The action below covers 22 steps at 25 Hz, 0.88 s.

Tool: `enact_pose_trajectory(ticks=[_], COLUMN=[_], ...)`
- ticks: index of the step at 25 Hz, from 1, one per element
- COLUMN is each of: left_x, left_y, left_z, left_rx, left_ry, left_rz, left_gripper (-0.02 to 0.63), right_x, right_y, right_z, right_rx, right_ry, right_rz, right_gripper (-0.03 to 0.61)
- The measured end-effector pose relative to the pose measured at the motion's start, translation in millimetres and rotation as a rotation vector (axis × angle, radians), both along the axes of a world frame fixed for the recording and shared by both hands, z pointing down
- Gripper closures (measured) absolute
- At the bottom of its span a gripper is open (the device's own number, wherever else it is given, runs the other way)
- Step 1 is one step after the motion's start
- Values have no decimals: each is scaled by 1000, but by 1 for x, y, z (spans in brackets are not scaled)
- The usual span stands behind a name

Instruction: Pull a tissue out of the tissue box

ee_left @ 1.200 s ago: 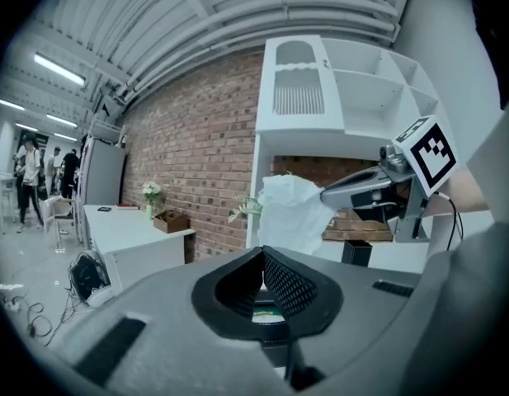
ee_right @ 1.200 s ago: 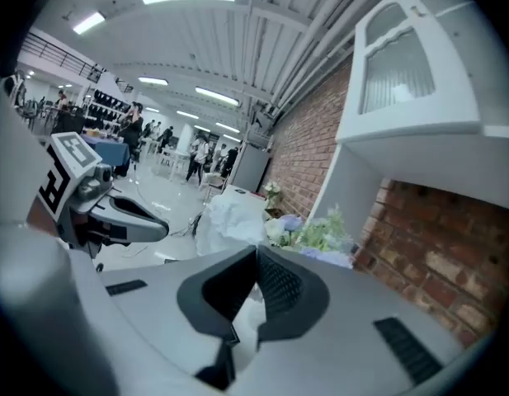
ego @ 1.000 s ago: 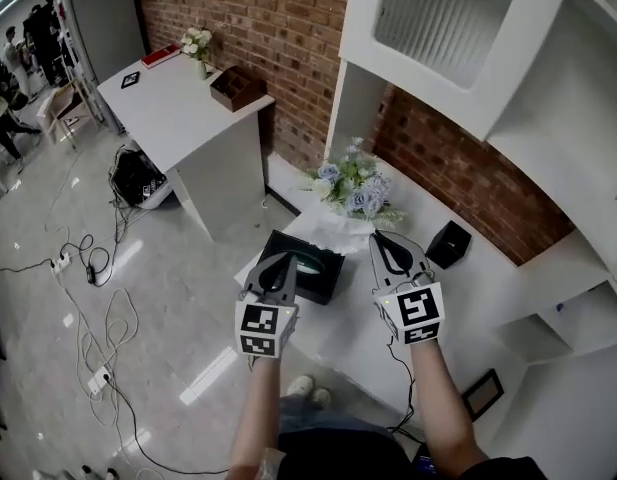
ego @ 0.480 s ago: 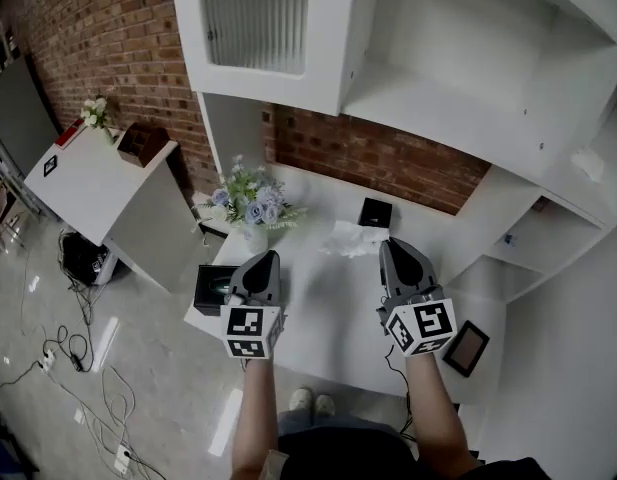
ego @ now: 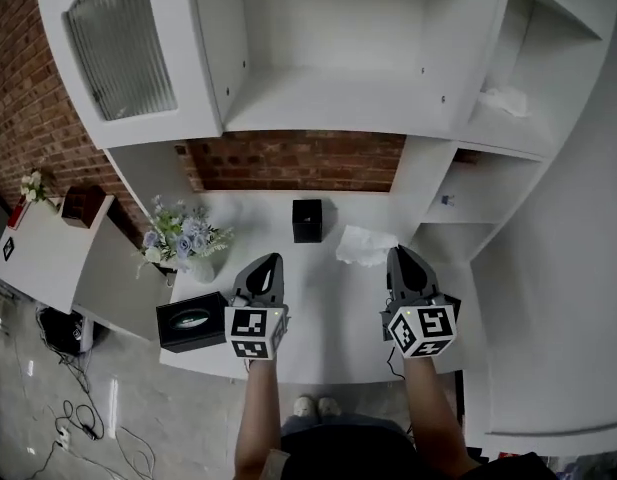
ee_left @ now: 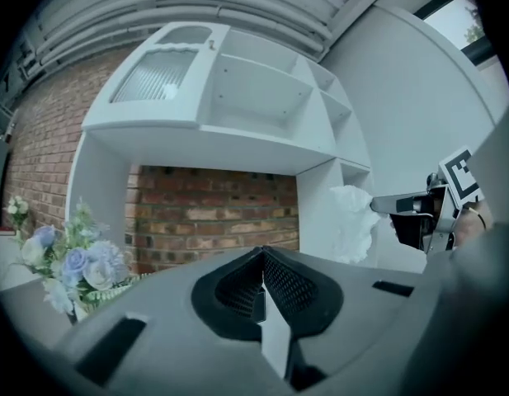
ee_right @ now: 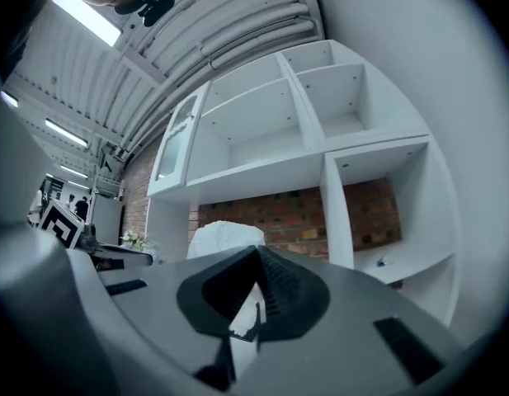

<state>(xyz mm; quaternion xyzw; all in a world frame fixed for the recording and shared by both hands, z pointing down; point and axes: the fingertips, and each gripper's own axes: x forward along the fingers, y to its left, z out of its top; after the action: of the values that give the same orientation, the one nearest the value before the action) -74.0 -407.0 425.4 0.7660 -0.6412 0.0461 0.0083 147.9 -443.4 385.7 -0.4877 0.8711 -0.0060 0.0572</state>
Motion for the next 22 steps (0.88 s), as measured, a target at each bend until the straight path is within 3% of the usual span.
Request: enact_pose_trajectory(ticks=[7,22], left_x=[23,20], left_y=[-8,-11], left_z=[2,10], left_rx=[-17,-33], left_ry=[-8,1], left_rz=[64,66], left_gripper=[604,604], right_x=[24,20], right_y=[5,3], right_z=[9,20], right_rx=[-24,-55], right_ry=[-3,20], right_rz=[61,63], right_gripper=[577,577])
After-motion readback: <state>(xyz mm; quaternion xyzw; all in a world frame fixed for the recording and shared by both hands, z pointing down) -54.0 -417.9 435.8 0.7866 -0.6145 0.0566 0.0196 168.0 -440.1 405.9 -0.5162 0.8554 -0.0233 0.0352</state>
